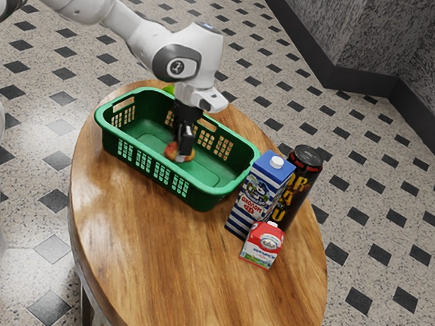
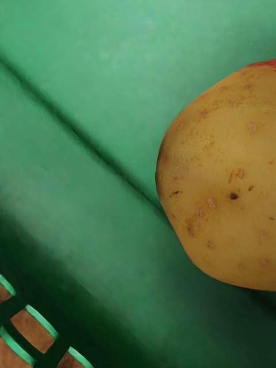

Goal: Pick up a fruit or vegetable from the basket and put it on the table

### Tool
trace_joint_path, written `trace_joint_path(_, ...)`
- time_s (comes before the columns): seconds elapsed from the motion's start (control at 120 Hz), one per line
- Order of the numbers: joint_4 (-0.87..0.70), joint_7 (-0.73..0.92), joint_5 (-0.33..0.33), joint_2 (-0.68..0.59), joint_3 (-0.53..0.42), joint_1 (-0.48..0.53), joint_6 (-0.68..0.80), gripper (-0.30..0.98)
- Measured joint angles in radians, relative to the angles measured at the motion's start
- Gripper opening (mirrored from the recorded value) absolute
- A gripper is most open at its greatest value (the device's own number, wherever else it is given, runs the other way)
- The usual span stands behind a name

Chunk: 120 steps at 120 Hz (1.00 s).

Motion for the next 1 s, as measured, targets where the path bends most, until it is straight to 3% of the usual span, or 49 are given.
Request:
trace_joint_path(0.225,0.005,-0.006,-0.006,-0.111,-0.001,-0.041,0.016,0.34)
trace_joint_path(0.342,0.013,-0.025,0.027,-0.225,-0.018,-0.137,0.019,0.34)
trace_joint_path(0.442,0.035,-0.074,0.047,-0.269,-0.15,-0.253,0.02,0.35)
trace_joint_path(0.533,0.045,-0.141,0.051,-0.276,-0.29,-0.29,0.021,0.34)
trace_joint_path(0.65,0.045,-0.23,0.051,-0.283,-0.364,-0.332,0.021,0.34)
trace_joint_path(0.692,0.045,-0.259,0.045,-0.283,-0.372,-0.345,0.021,0.34)
trace_joint_path(0.842,0.043,-0.343,0.007,-0.281,-0.375,-0.369,0.018,0.57)
trace_joint_path(0.925,0.066,-0.435,-0.008,-0.214,-0.31,-0.303,0.063,0.62)
trace_joint_path(0.975,0.169,-0.58,0.046,-0.167,-0.276,-0.294,0.059,0.64)
trace_joint_path(1.0,0.351,-0.665,0.066,-0.104,-0.257,-0.294,-0.017,0.65)
